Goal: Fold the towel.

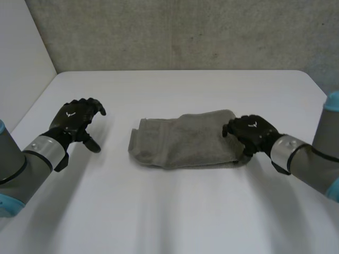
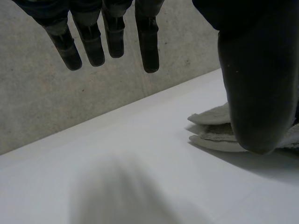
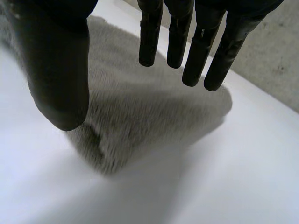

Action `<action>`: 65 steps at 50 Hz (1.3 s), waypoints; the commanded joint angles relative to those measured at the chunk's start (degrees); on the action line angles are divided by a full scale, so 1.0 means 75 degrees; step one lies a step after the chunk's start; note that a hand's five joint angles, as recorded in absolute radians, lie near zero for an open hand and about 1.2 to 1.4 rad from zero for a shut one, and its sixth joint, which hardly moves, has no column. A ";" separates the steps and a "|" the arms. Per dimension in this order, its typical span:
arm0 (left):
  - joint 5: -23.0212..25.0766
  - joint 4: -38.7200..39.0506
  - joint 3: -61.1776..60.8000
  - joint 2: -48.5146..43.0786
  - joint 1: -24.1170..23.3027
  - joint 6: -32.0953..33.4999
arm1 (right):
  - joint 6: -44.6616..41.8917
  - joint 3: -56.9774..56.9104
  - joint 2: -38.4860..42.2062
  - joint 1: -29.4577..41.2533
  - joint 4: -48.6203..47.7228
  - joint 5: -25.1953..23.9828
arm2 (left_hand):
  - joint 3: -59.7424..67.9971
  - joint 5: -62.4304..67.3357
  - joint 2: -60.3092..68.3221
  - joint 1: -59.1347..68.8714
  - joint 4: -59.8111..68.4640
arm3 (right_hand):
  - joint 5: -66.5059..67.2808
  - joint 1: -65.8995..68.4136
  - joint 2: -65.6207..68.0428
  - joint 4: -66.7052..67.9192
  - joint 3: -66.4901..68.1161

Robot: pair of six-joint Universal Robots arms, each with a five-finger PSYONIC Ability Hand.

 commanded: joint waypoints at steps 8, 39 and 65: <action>-0.0035 0.0000 -0.0004 -0.0045 -0.0127 0.0001 | -0.0081 0.0539 0.0300 -0.0272 -0.1120 -0.0258 | -0.0347 -0.0163 -0.0353 -0.0369 -0.0408 | 0.6567 0.6569 0.6530 0.6577 0.6562; -0.0785 -0.0047 0.1696 0.0119 -0.1053 -0.0995 | 0.0036 -0.5098 0.3312 0.4274 0.1294 0.0586 | -0.0347 -0.0163 -0.0353 -0.0369 -0.0408 | 0.6961 0.6963 0.6924 0.6971 0.6956; -0.0820 -0.0491 0.2000 -0.1473 -0.2200 -0.1429 | 0.1583 -0.4266 0.2127 0.2610 0.1247 0.1078 | -0.0235 -0.0051 -0.0241 -0.0257 -0.0296 | -0.2372 -0.2370 -0.2409 -0.2362 -0.2377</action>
